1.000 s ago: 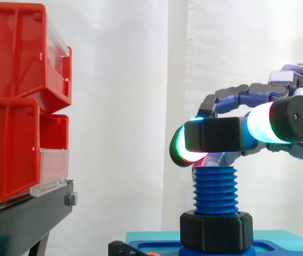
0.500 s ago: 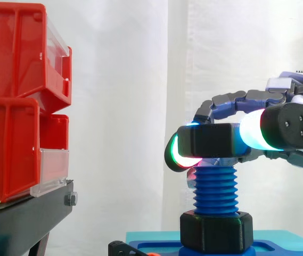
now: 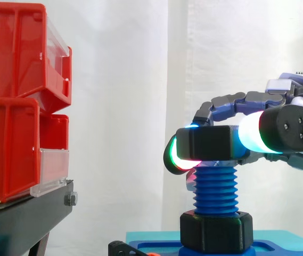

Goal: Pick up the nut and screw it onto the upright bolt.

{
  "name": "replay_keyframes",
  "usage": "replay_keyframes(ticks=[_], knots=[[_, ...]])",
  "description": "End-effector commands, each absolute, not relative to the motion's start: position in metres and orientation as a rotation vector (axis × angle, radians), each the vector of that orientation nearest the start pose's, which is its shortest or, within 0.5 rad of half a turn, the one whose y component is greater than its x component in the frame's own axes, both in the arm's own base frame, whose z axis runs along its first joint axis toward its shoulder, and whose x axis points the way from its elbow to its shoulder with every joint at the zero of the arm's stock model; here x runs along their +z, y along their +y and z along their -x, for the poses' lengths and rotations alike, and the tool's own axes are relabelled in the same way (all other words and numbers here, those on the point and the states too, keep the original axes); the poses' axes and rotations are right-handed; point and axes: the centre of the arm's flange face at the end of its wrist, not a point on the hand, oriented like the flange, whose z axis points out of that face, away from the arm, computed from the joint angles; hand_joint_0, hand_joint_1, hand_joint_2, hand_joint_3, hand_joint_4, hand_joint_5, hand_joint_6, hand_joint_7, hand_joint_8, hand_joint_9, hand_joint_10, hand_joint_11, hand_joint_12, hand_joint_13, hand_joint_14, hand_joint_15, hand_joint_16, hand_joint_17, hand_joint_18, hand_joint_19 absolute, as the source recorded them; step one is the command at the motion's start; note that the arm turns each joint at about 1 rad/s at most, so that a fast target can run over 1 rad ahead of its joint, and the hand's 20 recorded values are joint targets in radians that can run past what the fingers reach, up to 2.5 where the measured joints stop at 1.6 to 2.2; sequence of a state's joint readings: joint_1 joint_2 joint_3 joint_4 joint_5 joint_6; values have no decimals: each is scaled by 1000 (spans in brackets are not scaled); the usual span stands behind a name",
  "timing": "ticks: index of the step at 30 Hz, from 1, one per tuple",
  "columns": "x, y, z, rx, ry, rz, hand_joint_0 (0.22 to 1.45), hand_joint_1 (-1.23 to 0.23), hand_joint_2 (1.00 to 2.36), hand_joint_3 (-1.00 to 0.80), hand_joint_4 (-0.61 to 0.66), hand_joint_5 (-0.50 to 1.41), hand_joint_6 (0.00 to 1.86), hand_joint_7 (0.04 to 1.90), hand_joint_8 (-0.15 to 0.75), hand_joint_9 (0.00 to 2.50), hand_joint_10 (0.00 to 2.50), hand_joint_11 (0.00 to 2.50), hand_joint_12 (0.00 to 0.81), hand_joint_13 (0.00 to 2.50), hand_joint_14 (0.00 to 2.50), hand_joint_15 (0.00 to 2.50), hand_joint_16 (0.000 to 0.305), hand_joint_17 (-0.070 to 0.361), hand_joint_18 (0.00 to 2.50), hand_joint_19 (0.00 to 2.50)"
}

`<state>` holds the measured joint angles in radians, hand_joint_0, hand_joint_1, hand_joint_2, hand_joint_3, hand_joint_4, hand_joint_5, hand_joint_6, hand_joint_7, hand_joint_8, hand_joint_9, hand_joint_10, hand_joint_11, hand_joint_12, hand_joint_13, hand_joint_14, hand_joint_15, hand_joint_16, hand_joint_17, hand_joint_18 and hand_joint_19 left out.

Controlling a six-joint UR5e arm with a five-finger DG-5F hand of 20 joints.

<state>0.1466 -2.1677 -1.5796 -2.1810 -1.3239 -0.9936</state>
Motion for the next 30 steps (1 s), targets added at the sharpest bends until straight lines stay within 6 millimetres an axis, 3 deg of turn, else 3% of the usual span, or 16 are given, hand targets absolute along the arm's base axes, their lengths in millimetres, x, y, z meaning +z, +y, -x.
replay_keyframes(ticks=[1,30], knots=[[230,-55,-702,479,1149,-475,667,-741,1012,-359,109,-162,754,1047,299,940,13,349,338,833,9,227,40,91,635,333],[225,-36,-702,481,1164,-510,665,-746,1012,-352,106,-157,746,1068,298,954,11,353,337,834,9,225,40,90,634,336]])
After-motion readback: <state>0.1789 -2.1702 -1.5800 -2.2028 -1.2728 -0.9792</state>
